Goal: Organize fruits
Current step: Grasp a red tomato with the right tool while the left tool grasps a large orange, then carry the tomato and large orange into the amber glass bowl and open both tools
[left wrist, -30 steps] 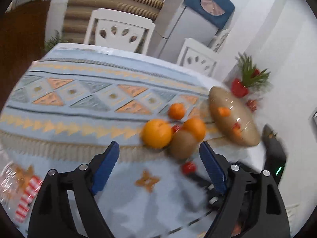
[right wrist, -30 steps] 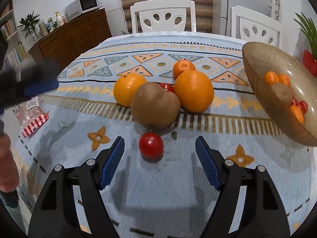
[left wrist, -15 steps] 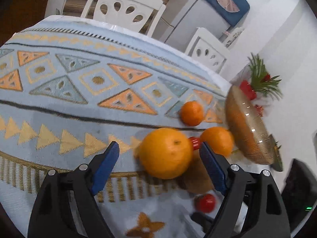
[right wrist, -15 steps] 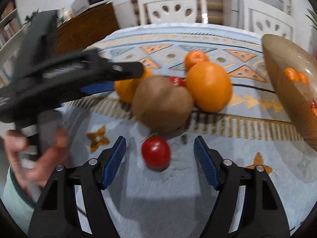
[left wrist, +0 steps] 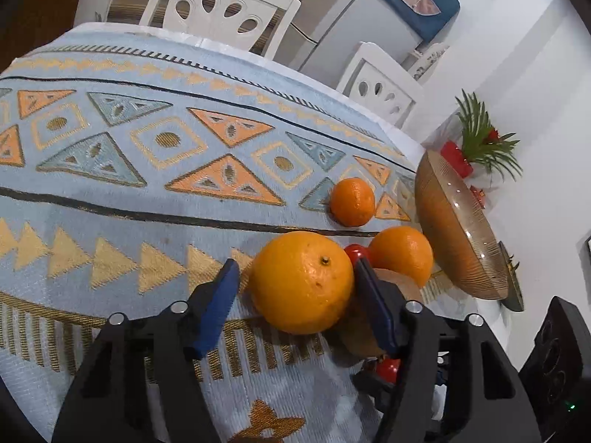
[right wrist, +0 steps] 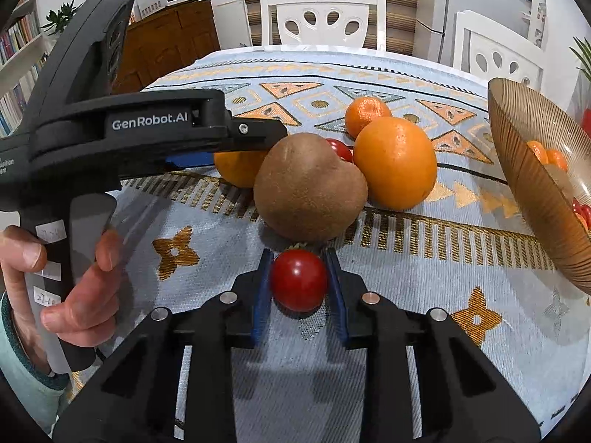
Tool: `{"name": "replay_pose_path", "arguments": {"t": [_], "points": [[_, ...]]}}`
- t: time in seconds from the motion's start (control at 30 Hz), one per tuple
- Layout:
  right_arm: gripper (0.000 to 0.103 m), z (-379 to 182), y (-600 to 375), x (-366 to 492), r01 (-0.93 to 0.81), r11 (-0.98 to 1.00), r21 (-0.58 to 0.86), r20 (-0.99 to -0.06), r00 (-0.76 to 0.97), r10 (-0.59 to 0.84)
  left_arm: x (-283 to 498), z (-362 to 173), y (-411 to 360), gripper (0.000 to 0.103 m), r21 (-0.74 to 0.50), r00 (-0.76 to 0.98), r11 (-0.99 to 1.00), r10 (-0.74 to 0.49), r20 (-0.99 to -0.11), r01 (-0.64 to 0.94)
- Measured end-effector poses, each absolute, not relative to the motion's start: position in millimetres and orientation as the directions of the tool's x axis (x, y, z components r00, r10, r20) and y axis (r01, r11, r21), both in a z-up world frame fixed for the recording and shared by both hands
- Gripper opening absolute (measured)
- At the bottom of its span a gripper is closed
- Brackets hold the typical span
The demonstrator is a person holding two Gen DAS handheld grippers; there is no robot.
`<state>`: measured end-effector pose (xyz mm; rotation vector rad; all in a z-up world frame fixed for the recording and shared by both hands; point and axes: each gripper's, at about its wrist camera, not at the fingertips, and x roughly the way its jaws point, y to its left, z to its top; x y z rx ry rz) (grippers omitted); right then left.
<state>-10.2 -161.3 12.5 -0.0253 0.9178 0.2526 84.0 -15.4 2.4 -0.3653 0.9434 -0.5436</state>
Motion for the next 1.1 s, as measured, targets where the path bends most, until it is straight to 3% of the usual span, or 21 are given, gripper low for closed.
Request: {"name": "replay_pose_path", "arguments": {"t": [0.1, 0.23, 0.27, 0.3, 0.33, 0.6, 1.1], "points": [[0.029, 15, -161, -14, -0.237, 0.968, 0.088, -0.776, 0.593, 0.215, 84, 2, -15, 0.060, -0.522, 0.468, 0.806, -0.589, -0.659, 0.279], [0.029, 17, -158, -19, -0.249, 0.966, 0.068, -0.766, 0.607, 0.210, 86, 1, -18, 0.067, -0.517, 0.467, 0.809, -0.584, -0.663, 0.279], [0.029, 18, -159, -24, -0.248, 0.967, 0.067, -0.766, 0.609, 0.209, 85, 1, -19, 0.065, -0.509, 0.469, 0.814, -0.579, -0.667, 0.280], [0.029, 18, -159, -26, -0.246, 0.967, 0.068, -0.764, 0.610, 0.209, 84, 1, -20, 0.055, -0.508, 0.465, 0.812, -0.582, -0.666, 0.289], [0.029, 19, -160, -27, -0.244, 0.967, 0.073, -0.761, 0.613, 0.212, 83, 3, -20, 0.055, -0.503, 0.467, 0.812, -0.583, -0.665, 0.297], [0.029, 31, -178, -33, -0.248, 0.953, 0.176, -0.705, 0.644, 0.297, 77, 13, 5, 0.054, -0.519, 0.549, 0.820, -0.557, -0.624, 0.241], [0.029, 39, -200, -29, -0.205, 0.946, 0.250, -0.677, 0.662, 0.322, 63, 28, 7, 0.054, -0.527, 0.579, 0.816, -0.554, -0.597, 0.238]]}}
